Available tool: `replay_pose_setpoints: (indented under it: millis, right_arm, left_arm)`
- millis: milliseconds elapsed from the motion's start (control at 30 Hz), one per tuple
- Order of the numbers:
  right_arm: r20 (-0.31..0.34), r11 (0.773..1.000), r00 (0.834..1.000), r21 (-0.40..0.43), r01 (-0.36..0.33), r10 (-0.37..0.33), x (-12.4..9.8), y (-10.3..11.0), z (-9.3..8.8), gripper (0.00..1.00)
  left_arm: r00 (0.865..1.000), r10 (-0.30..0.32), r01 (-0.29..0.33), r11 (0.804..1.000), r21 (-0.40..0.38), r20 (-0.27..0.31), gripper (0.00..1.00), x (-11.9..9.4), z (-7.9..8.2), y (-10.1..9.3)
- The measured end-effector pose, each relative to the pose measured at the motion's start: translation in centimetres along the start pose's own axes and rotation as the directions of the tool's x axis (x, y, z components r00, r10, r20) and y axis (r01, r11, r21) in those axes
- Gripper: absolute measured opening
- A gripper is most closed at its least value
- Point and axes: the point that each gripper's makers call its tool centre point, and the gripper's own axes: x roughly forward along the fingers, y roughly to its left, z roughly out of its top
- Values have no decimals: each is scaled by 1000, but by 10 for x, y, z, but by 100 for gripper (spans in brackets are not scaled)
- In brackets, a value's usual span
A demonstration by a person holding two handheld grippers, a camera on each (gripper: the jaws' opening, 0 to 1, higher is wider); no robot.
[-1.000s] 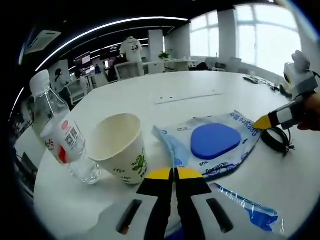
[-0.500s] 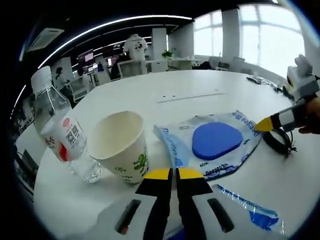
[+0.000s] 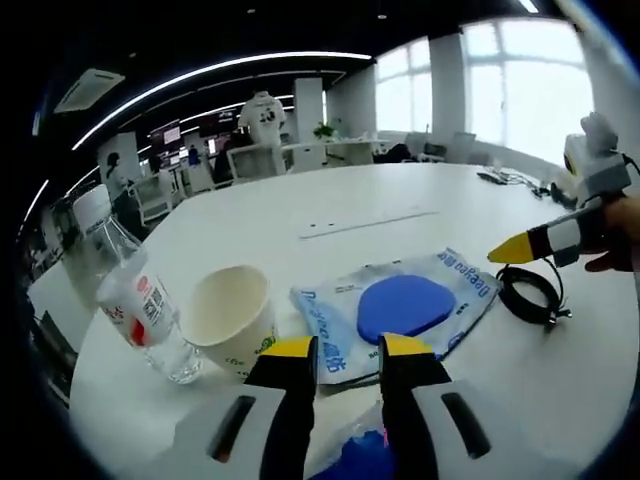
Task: Arrange the tabletop items into an orderly group along one side of the table until the central work area is clear of visible clutter.
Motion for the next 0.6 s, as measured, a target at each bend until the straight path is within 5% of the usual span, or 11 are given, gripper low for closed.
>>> replay_pose_setpoints:
  millis: [267, 400, 600]
  right_arm:
    - [8, 998, 1000, -60, 20, -20, -30, -10, -2, 64]
    - [-12, 997, 1000, -76, 4, -5, -43, -9, -10, 80]
    - [-30, 998, 999, -55, -16, 14, -54, -20, -17, 88]
  left_arm:
    - [998, -58, 59, 997, -43, 18, 38, -7, 16, -21]
    - [990, -121, 125, 990, -58, 73, 47, -8, 29, -40]
    - [979, -175, 181, 982, -54, 100, 58, -10, 38, -63]
